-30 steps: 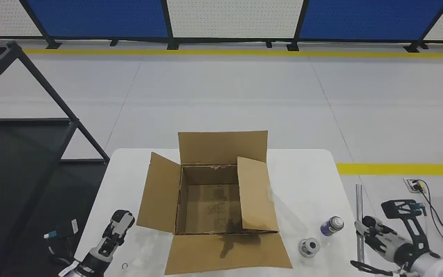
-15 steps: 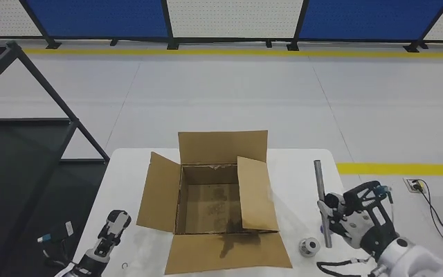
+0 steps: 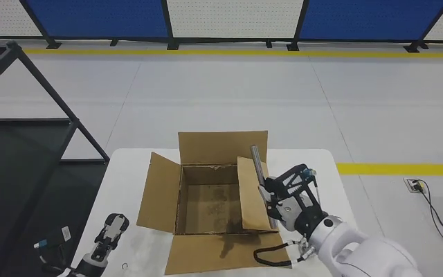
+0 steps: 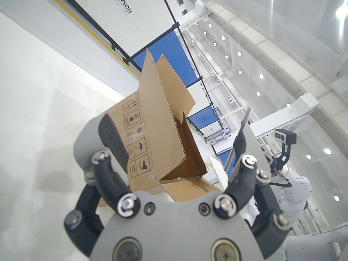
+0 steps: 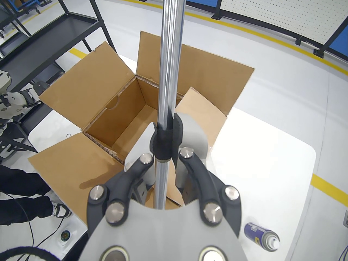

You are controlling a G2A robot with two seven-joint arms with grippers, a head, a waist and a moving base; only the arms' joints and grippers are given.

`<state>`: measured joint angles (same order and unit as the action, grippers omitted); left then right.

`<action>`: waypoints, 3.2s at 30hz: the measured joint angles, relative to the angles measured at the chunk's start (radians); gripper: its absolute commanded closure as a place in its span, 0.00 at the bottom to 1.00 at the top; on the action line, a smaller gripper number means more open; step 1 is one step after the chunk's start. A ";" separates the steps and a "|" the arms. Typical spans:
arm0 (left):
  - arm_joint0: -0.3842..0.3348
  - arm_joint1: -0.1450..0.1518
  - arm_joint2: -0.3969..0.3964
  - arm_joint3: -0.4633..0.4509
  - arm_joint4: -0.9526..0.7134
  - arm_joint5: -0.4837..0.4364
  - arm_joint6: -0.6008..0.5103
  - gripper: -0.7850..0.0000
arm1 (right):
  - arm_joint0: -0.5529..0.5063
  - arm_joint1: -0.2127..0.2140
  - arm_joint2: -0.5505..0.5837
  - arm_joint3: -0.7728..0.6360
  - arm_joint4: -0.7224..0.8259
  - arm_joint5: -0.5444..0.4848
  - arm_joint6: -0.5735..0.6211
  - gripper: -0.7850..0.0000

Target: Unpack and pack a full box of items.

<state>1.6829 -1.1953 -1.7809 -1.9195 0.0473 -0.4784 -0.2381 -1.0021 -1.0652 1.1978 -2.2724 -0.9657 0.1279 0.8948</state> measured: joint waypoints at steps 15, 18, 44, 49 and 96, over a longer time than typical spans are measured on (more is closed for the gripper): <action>-0.004 0.001 0.000 -0.005 0.009 0.016 -0.014 0.00 | 0.003 -0.003 -0.026 0.018 0.002 -0.060 -0.030 1.00; -0.008 0.002 -0.004 -0.013 0.028 0.038 -0.024 0.00 | 0.072 -0.014 -0.087 0.043 -0.017 -0.088 -0.008 1.00; 0.036 0.004 -0.080 -0.023 -0.009 0.040 -0.016 0.00 | 0.669 -0.263 -0.640 0.718 0.041 0.020 0.143 1.00; 0.034 0.003 -0.077 -0.028 -0.009 0.045 -0.014 0.00 | 0.694 -0.288 -0.664 0.791 0.072 0.001 0.221 1.00; 0.034 0.003 -0.077 -0.028 -0.009 0.045 -0.014 0.00 | 0.826 -0.594 -0.861 1.495 0.089 -0.134 0.223 1.00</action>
<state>1.7168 -1.1918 -1.8580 -1.9471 0.0383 -0.4332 -0.2524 -0.1761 -1.6588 0.3369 -0.7772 -0.8765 -0.0060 1.1178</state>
